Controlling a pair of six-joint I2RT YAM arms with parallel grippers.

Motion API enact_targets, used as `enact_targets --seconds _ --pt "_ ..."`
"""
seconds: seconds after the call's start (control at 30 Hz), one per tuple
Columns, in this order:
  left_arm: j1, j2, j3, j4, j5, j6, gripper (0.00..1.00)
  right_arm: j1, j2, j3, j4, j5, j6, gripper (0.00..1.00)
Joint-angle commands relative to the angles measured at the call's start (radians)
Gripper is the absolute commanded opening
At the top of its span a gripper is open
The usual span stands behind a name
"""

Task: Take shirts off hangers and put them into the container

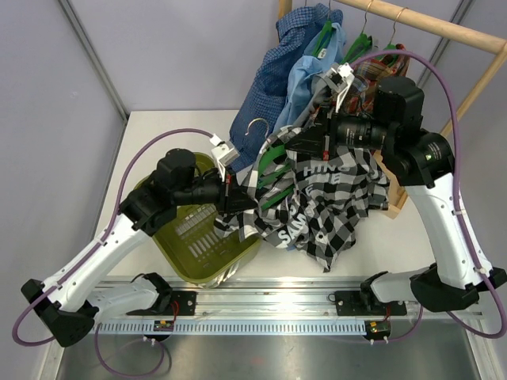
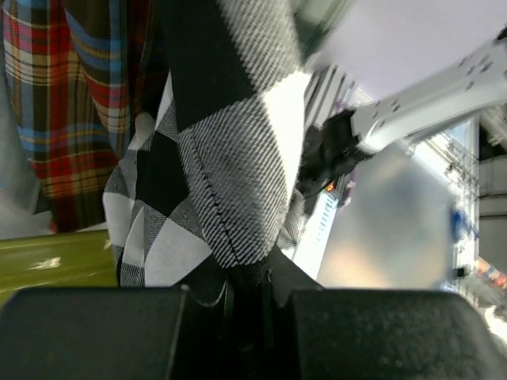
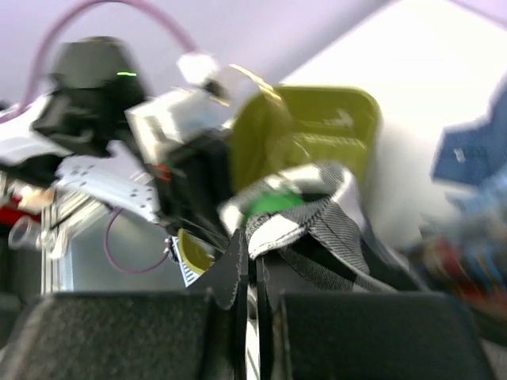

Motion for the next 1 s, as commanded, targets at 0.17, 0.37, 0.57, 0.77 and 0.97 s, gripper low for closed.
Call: enact_targets --seconds 0.17,0.37,0.57,0.77,0.97 --pt "-0.036 0.054 0.117 -0.021 -0.017 0.209 0.0 0.146 0.044 0.03 -0.018 -0.204 -0.188 0.0" --pt "-0.034 0.005 0.066 0.022 0.004 0.267 0.0 0.15 -0.021 -0.066 -0.256 -0.053 -0.565 0.2" --pt "-0.034 -0.044 0.048 -0.059 0.033 0.426 0.0 0.15 -0.083 -0.018 -0.379 0.115 -0.792 0.81" --pt "-0.034 -0.045 0.141 -0.298 -0.017 0.63 0.0 0.141 -0.156 -0.006 -0.388 0.202 -0.883 0.86" --pt "-0.034 -0.058 0.196 -0.37 0.007 0.729 0.0 0.136 -0.14 -0.023 -0.479 0.052 -1.058 0.87"
